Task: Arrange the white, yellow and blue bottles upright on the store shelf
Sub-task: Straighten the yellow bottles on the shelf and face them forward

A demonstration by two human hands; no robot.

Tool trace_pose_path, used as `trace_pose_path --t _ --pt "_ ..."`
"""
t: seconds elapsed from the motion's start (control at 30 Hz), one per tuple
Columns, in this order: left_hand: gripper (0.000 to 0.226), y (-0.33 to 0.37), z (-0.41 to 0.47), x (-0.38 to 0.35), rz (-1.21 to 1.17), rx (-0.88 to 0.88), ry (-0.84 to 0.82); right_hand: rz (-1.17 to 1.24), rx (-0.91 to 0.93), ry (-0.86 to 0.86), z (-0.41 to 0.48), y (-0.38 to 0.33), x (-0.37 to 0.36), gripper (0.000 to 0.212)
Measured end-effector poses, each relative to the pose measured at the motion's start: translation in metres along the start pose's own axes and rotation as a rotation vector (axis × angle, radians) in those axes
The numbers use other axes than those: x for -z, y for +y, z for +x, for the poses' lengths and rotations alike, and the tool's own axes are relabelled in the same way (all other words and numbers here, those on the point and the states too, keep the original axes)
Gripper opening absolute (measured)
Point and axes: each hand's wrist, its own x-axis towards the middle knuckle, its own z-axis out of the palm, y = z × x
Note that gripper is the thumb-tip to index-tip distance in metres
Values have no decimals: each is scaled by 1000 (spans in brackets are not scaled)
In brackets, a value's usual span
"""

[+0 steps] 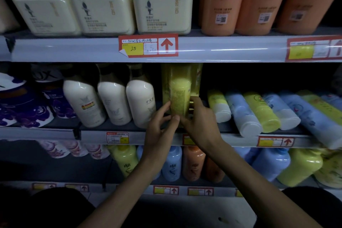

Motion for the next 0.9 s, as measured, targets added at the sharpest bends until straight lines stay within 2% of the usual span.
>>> trace_pose_path --t 0.07,0.13,0.23,0.3,0.43,0.6,0.73,0.83,0.9 --pt "51 0 -3 2 12 -3 10 -76 44 -5 -5 2 11 45" --pt "38 -3 -7 3 39 -5 26 -221 97 119 -11 7 24 37" --pt "25 -8 -12 2 88 -8 18 -596 146 315 -10 23 37 17" --pt "26 -8 -14 -2 112 -6 -7 -799 78 305 -5 33 40 22" --pt "26 -6 -16 -8 105 -12 -33 -1001 -104 173 1 49 32 42" --pt "23 -3 -14 -13 104 -19 -63 -974 -157 160 6 47 33 36" --pt "24 -5 -11 -19 97 9 -99 -869 -140 186 -4 31 48 44" --pt "15 -5 -6 -29 82 86 -125 -830 -119 227 -17 22 62 52" --pt "12 0 -4 -37 27 197 -150 -796 -117 270 -25 17 71 55"
